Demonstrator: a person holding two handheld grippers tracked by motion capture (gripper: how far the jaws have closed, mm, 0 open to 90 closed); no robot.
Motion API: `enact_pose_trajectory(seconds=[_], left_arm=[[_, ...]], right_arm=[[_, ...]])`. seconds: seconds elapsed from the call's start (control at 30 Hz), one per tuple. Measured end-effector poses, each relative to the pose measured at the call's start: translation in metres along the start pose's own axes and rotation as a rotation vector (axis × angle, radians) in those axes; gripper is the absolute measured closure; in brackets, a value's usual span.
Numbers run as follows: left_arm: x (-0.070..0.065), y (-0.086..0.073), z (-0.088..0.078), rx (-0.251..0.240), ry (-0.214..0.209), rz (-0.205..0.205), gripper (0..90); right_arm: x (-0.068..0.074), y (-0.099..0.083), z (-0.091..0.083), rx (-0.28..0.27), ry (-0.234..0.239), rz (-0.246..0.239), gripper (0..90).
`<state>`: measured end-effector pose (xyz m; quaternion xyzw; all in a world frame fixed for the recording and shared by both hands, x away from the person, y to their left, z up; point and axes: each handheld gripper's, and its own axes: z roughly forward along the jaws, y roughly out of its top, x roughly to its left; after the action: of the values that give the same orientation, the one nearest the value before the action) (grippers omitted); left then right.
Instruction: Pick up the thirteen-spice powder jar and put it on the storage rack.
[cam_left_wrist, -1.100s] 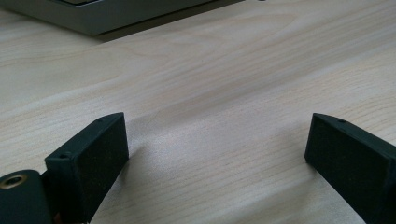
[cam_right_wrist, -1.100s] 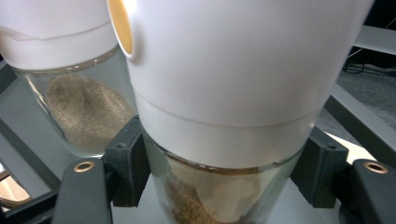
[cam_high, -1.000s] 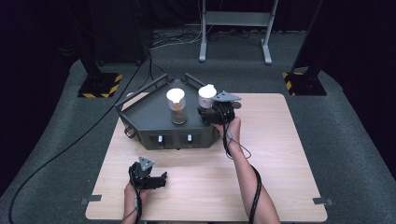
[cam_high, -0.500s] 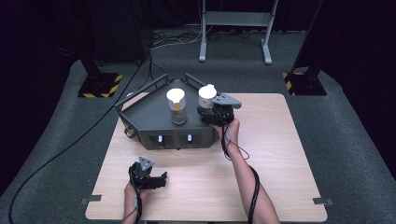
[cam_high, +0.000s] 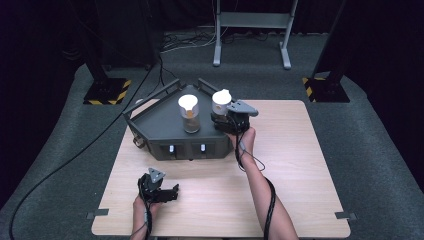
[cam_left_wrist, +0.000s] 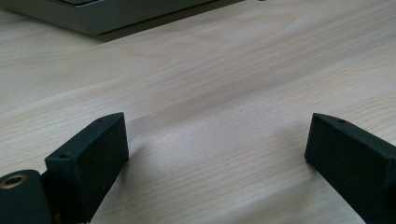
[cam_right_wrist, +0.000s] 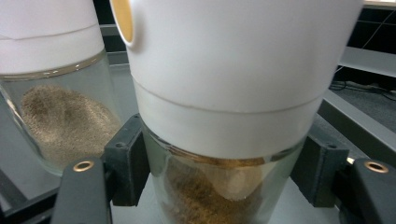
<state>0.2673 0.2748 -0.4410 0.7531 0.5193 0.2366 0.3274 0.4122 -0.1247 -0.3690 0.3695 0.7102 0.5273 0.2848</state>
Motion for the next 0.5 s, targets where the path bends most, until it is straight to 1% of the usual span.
enact_pose_trajectory(seconds=[0.2,0.3,0.4,0.43,0.47,0.5], left_arm=[[0.0001,0.0,0.0,0.0,0.0,0.0,5.9],[0.0005,0.0002,0.0001,0.001,-0.002,-0.002,5.9],[0.0012,0.0005,0.0002,0.003,-0.004,-0.004,5.9],[0.0007,0.0002,0.0001,0.001,-0.003,-0.004,5.9],[0.0005,0.0002,0.0001,0.001,-0.002,-0.003,5.9],[0.0005,0.0002,0.0001,0.001,-0.002,-0.002,5.9]], right_arm=[[0.0008,0.0011,-0.0002,0.005,-0.003,0.001,29.9],[0.0006,0.0025,-0.0005,0.011,-0.002,-0.012,29.2],[0.0002,0.0013,-0.0023,0.008,-0.001,-0.005,24.7],[0.0012,0.0009,-0.0032,0.005,-0.007,-0.008,20.9],[0.0029,0.0021,-0.0041,0.012,-0.016,-0.005,14.3],[0.0035,0.0038,-0.0047,0.022,-0.021,0.0,13.8]])
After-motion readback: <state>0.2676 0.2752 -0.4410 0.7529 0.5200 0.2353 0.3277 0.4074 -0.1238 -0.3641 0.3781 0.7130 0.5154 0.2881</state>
